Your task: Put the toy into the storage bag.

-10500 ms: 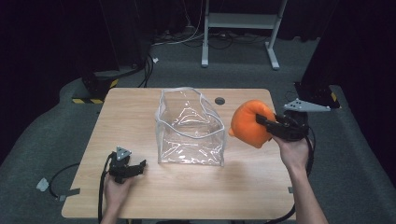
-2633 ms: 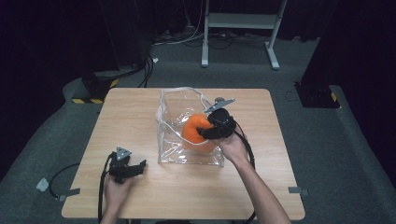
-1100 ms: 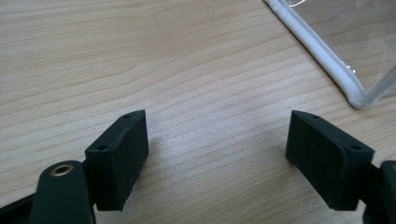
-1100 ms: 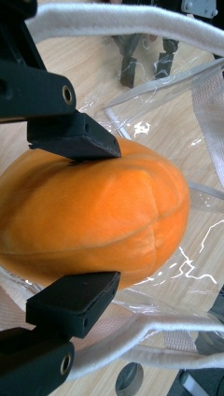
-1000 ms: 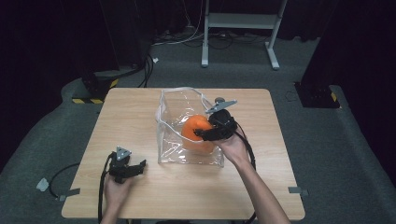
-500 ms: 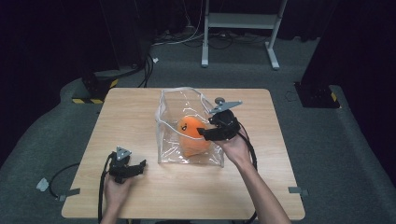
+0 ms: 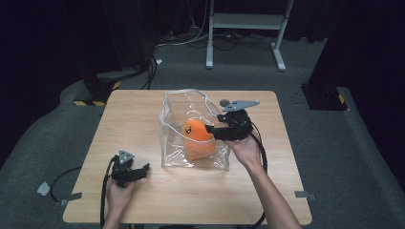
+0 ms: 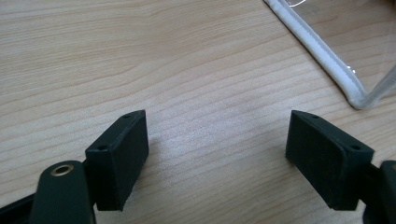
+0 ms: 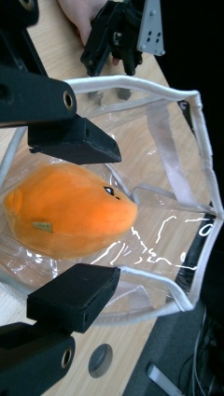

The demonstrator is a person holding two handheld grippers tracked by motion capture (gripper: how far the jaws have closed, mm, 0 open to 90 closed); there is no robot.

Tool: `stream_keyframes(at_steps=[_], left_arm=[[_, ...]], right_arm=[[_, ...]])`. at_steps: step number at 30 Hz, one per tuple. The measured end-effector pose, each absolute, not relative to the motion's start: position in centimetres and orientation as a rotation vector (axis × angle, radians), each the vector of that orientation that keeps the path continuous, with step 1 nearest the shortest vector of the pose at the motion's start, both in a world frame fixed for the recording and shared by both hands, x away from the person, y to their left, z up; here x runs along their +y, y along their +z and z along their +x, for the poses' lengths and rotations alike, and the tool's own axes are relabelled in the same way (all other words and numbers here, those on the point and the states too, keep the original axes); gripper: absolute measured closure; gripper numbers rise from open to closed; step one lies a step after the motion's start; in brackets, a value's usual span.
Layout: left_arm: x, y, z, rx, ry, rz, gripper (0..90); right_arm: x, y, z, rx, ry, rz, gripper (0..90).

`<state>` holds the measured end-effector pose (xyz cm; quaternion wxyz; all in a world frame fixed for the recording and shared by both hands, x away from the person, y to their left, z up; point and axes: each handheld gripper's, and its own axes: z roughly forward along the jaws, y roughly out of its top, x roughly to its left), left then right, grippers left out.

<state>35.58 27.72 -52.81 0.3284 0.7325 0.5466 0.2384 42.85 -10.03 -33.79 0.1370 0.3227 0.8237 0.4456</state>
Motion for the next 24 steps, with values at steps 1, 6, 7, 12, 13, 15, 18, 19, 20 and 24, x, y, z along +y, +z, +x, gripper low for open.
stream_keyframes(at_steps=[1, 6, 7, 12, 13, 15, 18, 19, 20, 24], left_arm=[[27.7, -52.8, 35.6, 1.431, 0.625, 1.917, 21.2], [27.7, -52.8, 35.6, 1.431, 0.624, 1.917, 21.2], [27.7, -52.8, 35.6, 1.431, 0.624, 1.918, 21.2], [27.7, -52.8, 35.6, 1.431, 0.624, 1.917, 21.2], [27.7, -52.8, 35.6, 1.431, 0.624, 1.918, 21.2], [27.7, -52.8, 35.6, 1.431, 0.624, 1.917, 21.2], [27.7, -52.8, 35.6, 1.430, 0.624, 1.917, 21.2], [27.7, -52.8, 35.6, 1.431, 0.624, 1.917, 21.2], [27.7, -52.8, 35.6, 1.431, 0.624, 1.918, 21.2], [27.7, -52.8, 35.6, 1.430, 0.625, 1.918, 21.2]], right_arm=[[-10.1, -33.7, 42.8, 2.379, 1.296, 0.935, 38.2], [-10.4, -33.5, 42.7, 2.370, 1.306, 0.932, 38.2], [-10.5, -33.4, 42.7, 2.365, 1.312, 0.932, 38.2], [-10.9, -33.2, 42.6, 2.345, 1.336, 0.946, 38.3], [-11.0, -33.2, 42.6, 2.345, 1.340, 0.948, 38.3], [-11.1, -33.1, 42.6, 2.338, 1.343, 0.946, 38.4], [-11.4, -33.1, 42.6, 2.331, 1.353, 0.950, 38.4], [-11.4, -33.1, 42.6, 2.327, 1.357, 0.953, 38.5], [-11.5, -33.0, 42.6, 2.326, 1.360, 0.954, 38.5], [-11.8, -32.9, 42.5, 2.320, 1.361, 0.955, 38.6]])
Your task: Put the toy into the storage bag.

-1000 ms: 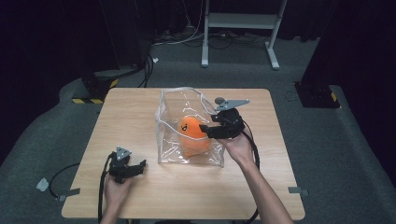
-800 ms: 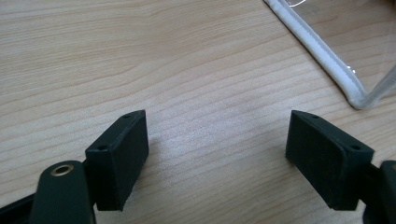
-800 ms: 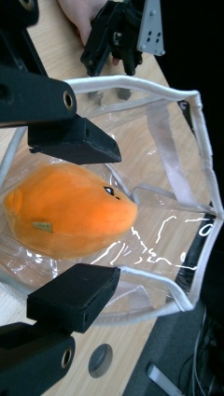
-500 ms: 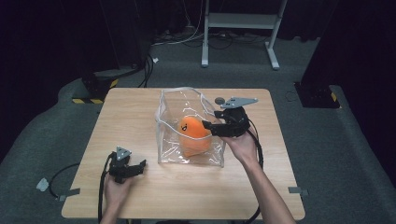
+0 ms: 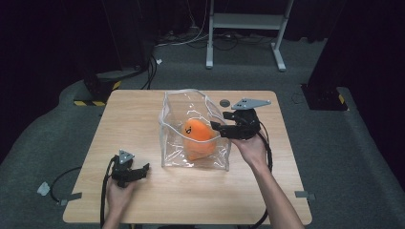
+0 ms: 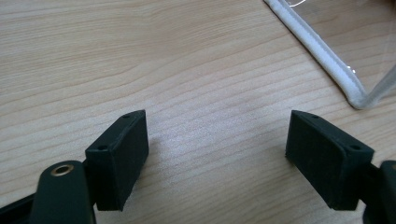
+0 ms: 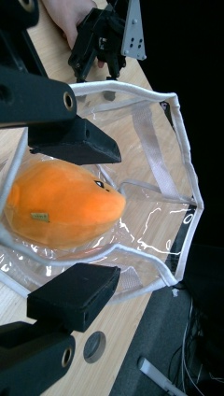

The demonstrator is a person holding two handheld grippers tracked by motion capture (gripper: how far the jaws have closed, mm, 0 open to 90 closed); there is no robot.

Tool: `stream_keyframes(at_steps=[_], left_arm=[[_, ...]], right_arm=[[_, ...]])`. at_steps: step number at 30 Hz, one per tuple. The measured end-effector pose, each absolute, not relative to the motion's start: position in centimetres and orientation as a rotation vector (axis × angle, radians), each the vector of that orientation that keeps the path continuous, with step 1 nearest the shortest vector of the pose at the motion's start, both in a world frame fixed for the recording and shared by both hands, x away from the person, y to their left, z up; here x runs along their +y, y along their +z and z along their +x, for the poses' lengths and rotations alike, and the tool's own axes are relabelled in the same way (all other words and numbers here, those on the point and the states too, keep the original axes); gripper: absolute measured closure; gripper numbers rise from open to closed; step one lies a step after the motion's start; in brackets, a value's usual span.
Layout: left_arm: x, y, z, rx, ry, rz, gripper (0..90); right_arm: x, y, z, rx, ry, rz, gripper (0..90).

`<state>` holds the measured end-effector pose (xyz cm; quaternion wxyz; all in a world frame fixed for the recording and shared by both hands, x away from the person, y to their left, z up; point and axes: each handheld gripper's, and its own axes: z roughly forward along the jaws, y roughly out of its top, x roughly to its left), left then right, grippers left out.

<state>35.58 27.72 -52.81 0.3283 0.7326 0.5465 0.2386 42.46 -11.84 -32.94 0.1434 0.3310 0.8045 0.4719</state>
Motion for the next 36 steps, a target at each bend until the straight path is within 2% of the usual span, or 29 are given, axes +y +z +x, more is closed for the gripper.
stream_keyframes(at_steps=[36], left_arm=[[27.7, -52.8, 35.6, 1.431, 0.626, 1.918, 21.2]], right_arm=[[-17.3, -31.7, 41.0, 2.200, 1.420, 1.014, 39.0]])
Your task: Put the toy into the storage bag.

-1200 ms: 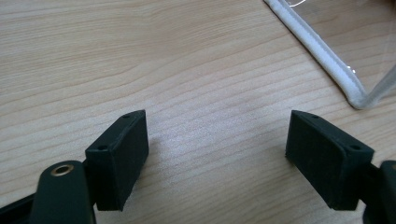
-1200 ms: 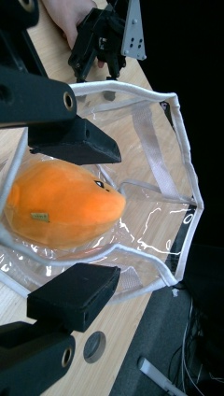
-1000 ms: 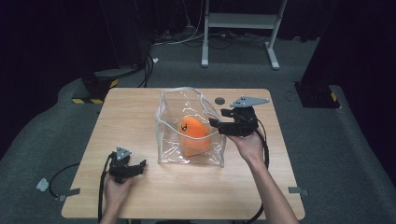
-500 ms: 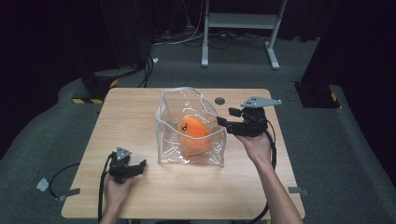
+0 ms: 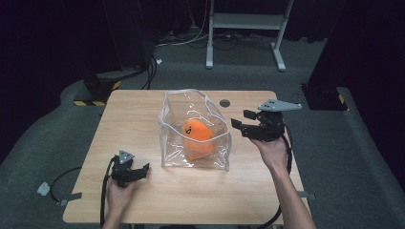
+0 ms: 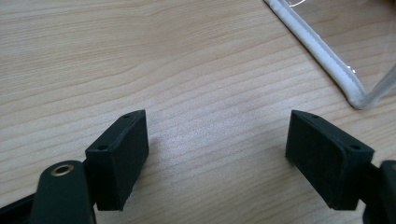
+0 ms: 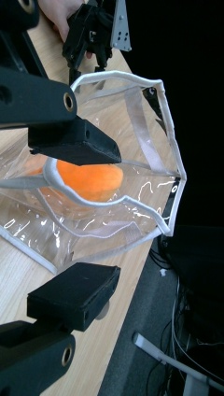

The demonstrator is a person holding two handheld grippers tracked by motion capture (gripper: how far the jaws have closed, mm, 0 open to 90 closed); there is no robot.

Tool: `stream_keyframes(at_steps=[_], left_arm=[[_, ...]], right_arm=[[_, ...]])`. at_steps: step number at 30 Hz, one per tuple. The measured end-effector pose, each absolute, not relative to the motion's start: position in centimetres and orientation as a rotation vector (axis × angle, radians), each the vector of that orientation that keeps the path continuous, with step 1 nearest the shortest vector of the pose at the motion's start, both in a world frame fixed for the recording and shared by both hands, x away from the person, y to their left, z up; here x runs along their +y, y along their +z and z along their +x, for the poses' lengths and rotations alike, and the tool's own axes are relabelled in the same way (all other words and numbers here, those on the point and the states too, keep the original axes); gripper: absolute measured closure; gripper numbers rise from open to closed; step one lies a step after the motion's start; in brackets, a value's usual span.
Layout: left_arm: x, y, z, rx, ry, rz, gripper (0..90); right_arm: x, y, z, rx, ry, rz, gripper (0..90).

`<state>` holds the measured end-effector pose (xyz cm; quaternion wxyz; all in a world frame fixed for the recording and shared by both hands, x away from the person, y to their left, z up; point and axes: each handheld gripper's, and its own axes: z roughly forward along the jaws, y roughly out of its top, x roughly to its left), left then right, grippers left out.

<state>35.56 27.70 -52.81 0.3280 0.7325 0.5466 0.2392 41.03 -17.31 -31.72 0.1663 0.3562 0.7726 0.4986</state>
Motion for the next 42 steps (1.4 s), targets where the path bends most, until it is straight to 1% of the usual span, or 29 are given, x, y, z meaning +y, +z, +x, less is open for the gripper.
stream_keyframes(at_steps=[11, 42], left_arm=[[27.7, -52.8, 35.6, 1.431, 0.627, 1.917, 21.3], [27.7, -52.8, 35.6, 1.433, 0.626, 1.912, 21.3]], right_arm=[[-19.0, -31.5, 40.2, 2.163, 1.447, 1.023, 39.4], [-23.8, -34.5, 38.1, 2.080, 1.482, 1.135, 40.6]])
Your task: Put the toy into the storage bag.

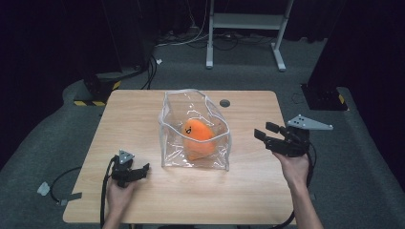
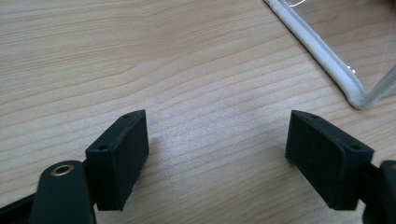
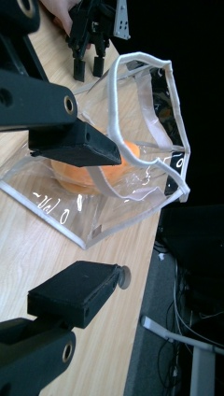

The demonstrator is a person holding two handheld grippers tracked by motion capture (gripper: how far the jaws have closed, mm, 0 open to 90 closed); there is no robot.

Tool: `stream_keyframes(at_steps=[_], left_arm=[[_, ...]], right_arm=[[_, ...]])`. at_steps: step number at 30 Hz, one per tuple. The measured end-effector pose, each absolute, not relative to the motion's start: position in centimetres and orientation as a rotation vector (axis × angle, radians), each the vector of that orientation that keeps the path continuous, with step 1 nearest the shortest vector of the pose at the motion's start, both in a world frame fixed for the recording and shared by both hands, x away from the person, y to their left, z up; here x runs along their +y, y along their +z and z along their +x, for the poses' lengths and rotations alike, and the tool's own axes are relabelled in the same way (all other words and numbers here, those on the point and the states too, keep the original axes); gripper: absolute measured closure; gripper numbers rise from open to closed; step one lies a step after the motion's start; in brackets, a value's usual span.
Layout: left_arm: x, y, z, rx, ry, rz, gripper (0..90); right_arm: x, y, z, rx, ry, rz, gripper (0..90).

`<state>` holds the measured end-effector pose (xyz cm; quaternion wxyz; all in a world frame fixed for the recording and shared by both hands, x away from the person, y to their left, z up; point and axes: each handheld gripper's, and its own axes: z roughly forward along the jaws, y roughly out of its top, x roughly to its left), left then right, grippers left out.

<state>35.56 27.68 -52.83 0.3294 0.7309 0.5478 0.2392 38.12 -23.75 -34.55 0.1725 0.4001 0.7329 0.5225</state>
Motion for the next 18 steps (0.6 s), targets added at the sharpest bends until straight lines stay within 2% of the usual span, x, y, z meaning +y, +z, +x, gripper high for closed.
stream_keyframes(at_steps=[18], left_arm=[[27.7, -52.8, 35.6, 1.433, 0.626, 1.910, 21.3]], right_arm=[[-24.4, -37.0, 36.9, 2.059, 1.504, 1.173, 41.3]])
